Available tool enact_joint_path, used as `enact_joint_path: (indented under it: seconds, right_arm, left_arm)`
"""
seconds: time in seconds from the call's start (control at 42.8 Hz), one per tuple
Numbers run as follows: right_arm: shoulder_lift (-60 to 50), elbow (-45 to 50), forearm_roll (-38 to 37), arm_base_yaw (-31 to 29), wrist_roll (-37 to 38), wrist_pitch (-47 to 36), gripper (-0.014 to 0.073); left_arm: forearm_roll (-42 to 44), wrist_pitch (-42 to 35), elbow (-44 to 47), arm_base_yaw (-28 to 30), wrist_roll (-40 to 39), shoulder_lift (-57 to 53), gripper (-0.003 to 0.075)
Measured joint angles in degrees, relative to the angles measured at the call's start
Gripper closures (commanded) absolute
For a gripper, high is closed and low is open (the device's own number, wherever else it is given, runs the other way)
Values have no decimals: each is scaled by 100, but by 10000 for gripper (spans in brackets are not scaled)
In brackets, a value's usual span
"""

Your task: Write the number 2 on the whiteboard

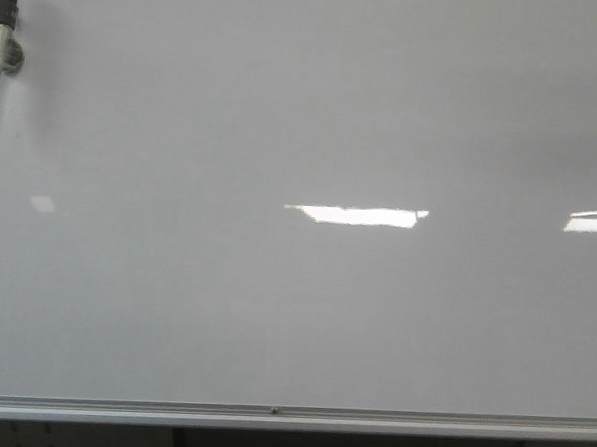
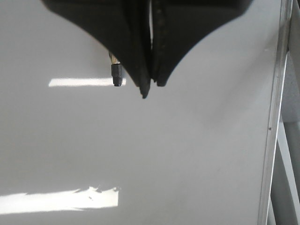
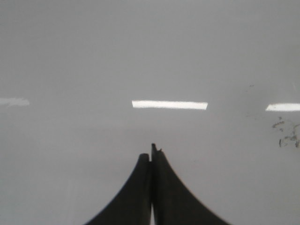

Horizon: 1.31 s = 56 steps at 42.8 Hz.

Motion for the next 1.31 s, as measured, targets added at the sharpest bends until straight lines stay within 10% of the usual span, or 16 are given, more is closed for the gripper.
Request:
enact_joint_path:
  seconds: [0.607, 0.77, 0.957, 1.074, 1.307]
  right_arm:
    - [1814, -121, 0, 0, 0, 403, 652]
    - [2168, -121, 0, 0, 0, 426, 457]
    - [2311, -121, 0, 0, -218, 426, 76]
    - [2324, -121, 0, 0, -287, 429, 34]
    - [2324, -121, 0, 0, -299, 429, 34]
  left_arm:
    - [-95, 1161, -458, 0, 0, 2124, 741]
    - [-187, 1201, -458, 0, 0, 2566, 727]
    - [-199, 1211, -458, -13, 47, 2963, 434]
    - [-208, 1154, -458, -133, 51, 3120, 220]
    - [-208, 857, -528, -774, 61, 3454, 209]
